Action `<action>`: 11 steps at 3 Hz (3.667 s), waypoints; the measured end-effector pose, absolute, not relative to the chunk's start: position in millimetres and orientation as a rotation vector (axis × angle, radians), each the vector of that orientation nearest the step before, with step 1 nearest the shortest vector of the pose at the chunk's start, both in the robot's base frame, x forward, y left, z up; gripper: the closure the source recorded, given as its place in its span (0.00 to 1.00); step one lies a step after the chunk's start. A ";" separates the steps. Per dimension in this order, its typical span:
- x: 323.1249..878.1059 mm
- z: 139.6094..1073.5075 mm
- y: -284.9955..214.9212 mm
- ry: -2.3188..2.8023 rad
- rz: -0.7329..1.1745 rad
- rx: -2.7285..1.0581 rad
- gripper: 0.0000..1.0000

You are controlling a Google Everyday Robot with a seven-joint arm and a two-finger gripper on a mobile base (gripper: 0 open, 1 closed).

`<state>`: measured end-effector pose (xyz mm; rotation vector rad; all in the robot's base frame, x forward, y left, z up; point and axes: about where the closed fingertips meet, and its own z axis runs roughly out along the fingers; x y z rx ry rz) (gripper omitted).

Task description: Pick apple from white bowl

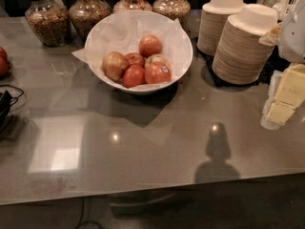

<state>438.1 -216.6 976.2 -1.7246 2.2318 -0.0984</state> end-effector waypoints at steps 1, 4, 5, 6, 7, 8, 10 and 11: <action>438.1 976.2 -216.6 2.232 -0.098 -1.725 0.00; 483.2 979.3 -142.5 2.055 0.027 -1.700 0.00; 483.2 979.3 -142.5 2.055 0.027 -1.700 0.00; 496.7 974.6 -137.4 2.066 0.103 -1.556 0.00; 519.6 976.3 -128.8 2.064 0.190 -1.383 0.00; 535.2 978.0 -120.5 2.059 0.265 -1.287 0.00; 549.5 970.5 -80.5 2.075 0.425 -1.269 0.00; 551.4 966.5 -62.7 2.075 0.470 -1.260 0.01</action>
Offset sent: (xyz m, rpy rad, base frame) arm 0.0138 0.0233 -0.0094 0.0947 -0.0244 -0.0022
